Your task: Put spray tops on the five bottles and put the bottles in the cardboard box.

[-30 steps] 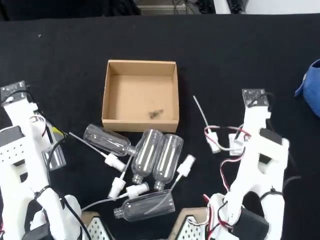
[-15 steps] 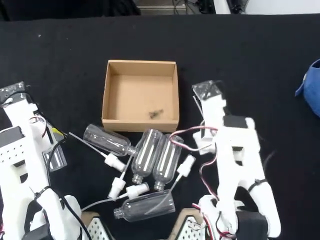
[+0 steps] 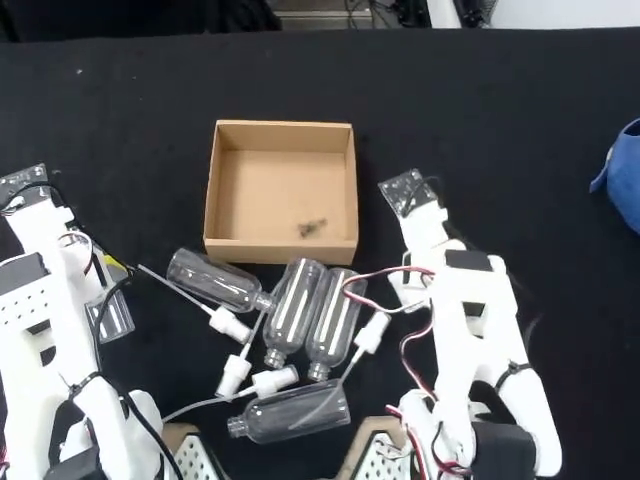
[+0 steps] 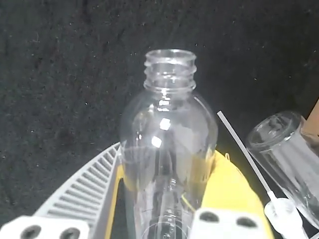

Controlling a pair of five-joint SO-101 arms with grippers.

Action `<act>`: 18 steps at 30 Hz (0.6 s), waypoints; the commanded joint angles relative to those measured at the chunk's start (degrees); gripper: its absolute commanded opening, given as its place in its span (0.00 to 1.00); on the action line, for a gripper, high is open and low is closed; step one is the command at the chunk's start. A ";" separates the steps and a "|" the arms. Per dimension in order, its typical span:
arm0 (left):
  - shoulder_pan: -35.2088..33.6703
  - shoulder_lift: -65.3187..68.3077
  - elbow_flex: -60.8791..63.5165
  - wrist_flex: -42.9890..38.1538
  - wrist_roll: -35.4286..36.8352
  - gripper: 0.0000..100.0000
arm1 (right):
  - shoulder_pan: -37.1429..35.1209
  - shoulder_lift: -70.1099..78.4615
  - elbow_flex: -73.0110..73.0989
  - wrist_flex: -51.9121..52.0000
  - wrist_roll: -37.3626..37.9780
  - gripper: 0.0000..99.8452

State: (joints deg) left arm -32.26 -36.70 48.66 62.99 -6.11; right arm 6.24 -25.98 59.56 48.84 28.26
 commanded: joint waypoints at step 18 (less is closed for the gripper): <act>0.66 -1.93 -0.84 0.79 0.53 0.03 | 9.49 11.21 -14.20 5.63 -15.56 0.01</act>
State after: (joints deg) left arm -32.26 -36.70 48.66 63.43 -6.11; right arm 12.04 -15.43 49.80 51.82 17.80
